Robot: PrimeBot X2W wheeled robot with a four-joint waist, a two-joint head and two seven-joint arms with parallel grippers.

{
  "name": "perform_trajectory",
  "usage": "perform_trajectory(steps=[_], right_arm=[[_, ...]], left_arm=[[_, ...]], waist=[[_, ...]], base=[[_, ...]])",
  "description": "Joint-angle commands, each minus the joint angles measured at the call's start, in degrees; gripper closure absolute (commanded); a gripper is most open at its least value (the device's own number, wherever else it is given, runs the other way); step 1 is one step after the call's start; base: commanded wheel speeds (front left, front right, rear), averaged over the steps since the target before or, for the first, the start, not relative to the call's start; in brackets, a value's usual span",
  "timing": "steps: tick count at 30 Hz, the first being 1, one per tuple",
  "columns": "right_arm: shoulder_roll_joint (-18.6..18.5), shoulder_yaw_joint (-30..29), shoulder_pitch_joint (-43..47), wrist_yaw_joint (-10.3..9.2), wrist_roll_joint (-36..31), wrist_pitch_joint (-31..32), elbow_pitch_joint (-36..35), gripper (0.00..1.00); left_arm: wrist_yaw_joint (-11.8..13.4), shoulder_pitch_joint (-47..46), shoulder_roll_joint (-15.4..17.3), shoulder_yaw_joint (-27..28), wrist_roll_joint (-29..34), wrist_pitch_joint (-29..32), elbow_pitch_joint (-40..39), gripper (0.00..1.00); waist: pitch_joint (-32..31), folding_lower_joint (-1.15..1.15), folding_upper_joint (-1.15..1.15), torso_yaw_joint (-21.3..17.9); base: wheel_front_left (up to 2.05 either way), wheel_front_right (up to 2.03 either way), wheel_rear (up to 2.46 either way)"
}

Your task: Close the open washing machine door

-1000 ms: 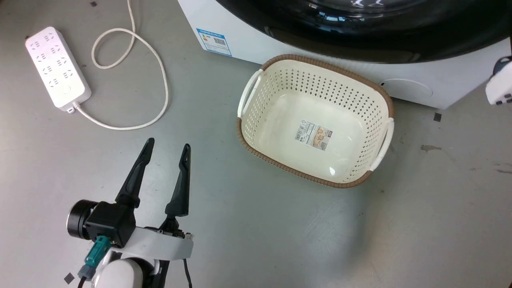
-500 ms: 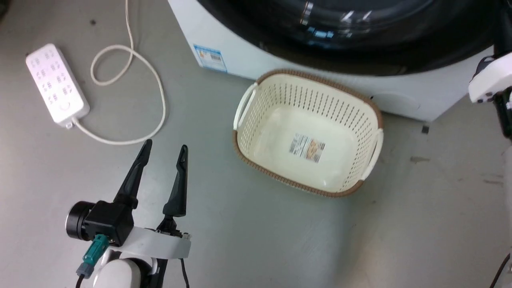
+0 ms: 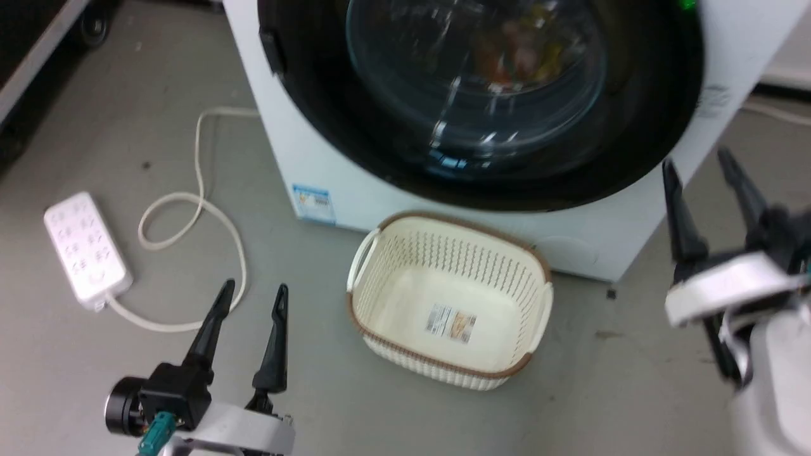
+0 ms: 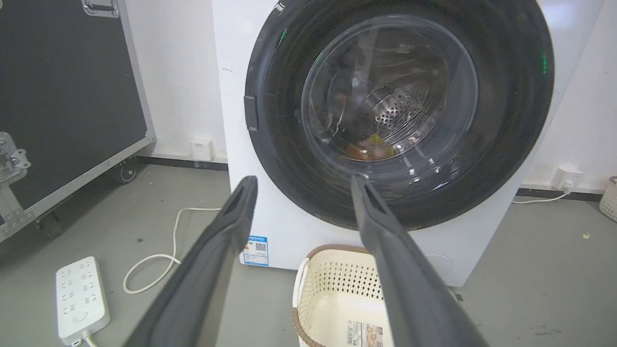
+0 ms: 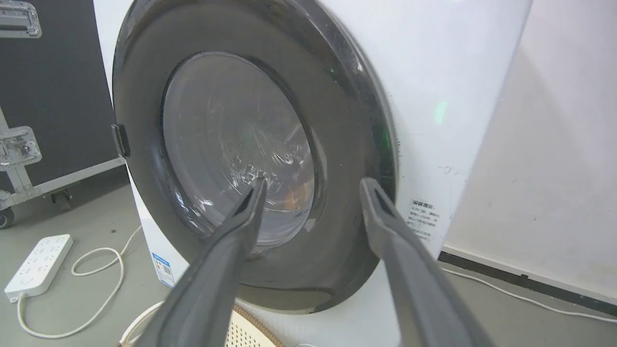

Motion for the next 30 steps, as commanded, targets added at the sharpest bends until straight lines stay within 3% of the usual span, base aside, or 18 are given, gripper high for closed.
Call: perform_trajectory(steps=[1, 7, 12, 18, 30], right_arm=[[1.37, -0.39, 4.14, -0.04, 0.16, -0.43, -3.27, 0.00], [5.27, -2.63, 16.13, -0.04, -0.19, -0.68, -12.25, 0.00], [6.11, -2.18, 24.07, -0.04, 1.95, -0.92, -16.16, 0.00], [6.15, 0.29, 28.65, -0.04, 5.81, -1.01, -15.15, 0.00], [6.16, 1.46, 29.76, -0.04, 6.01, -1.04, -14.42, 0.00]], left_arm=[[-0.17, 1.15, -0.16, 0.30, 0.18, -0.25, 0.28, 0.00], [-0.17, 3.52, -0.43, 0.56, -0.66, -0.25, 2.05, 0.00], [-0.18, 4.62, -0.40, 0.46, -1.28, -0.25, 3.53, 0.00], [-0.18, 4.82, -0.45, -0.10, -1.69, -0.25, 5.26, 0.00], [0.29, 4.54, 0.01, -0.94, -1.42, -0.21, 7.94, 0.00]], waist=[[-3.61, 0.02, 0.00, -2.52], [-6.71, 0.02, 0.00, -4.62], [-7.89, 0.02, 0.00, -5.79], [-8.18, 0.02, 0.00, -6.27], [-8.51, 0.02, 0.00, -5.95]], base=[[0.00, 0.00, 0.00], [0.00, 0.00, 0.00], [0.00, 0.00, 0.00], [0.00, 0.00, 0.00], [0.00, 0.00, 0.00]])
